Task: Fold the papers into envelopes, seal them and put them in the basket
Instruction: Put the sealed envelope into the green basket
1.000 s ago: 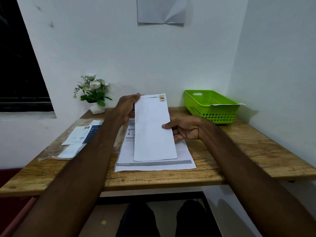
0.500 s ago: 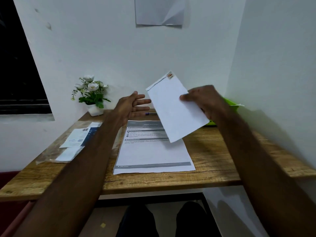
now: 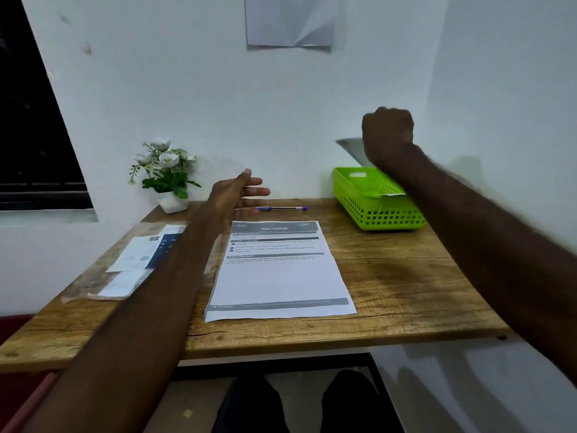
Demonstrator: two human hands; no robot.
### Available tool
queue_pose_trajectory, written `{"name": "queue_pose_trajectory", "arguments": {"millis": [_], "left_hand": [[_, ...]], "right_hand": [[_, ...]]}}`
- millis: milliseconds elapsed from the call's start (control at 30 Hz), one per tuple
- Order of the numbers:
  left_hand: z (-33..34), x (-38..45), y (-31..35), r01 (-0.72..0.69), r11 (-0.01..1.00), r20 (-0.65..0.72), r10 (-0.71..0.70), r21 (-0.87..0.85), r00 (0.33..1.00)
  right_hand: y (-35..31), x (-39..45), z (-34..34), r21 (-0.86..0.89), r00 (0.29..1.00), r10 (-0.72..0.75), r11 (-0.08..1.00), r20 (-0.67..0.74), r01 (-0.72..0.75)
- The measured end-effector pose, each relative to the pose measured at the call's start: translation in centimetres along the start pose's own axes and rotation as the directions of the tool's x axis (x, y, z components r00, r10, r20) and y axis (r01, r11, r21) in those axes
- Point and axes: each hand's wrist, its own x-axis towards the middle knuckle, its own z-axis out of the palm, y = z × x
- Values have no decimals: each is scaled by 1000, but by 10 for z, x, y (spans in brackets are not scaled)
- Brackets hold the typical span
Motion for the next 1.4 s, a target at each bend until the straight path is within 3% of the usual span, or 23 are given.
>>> {"name": "queue_pose_trajectory", "arguments": {"millis": [133,267,367,467,600,867,967,1200,1400], "left_hand": [[3,-2,2,10,1000,-1,-10,13,1000],[3,-4,2,19,1000,3,-19,19,1000],[3,-5,3,20,1000,3,-20,16,1000],[4,-5,5,14,1000,2,-14,10,1000],[5,-6,5,17,1000,2,-17,17,1000],[4,-5,4,14,1000,1,-14,25,1000],[5,-6,4,19,1000,1,-19,25,1000],[6,-8,5,28,999,-6,-28,18,1000],[7,-8,4,27,999,4,-28,19,1000]], "right_hand": [[-13,-10,27,-126,977,-96,985,192,122],[-17,-13,44,-90,940,-150,978,308,186],[-11,-9,58,138,968,-83,989,239,51],[-3,-4,64,386,994,62,918,93,-93],[11,-5,64,527,968,251,823,-3,-211],[25,-26,77,643,879,458,635,134,-428],[22,-34,84,719,840,507,508,196,-474],[8,-41,86,913,826,475,104,304,-396],[-9,-43,83,959,889,430,152,156,-241]]}}
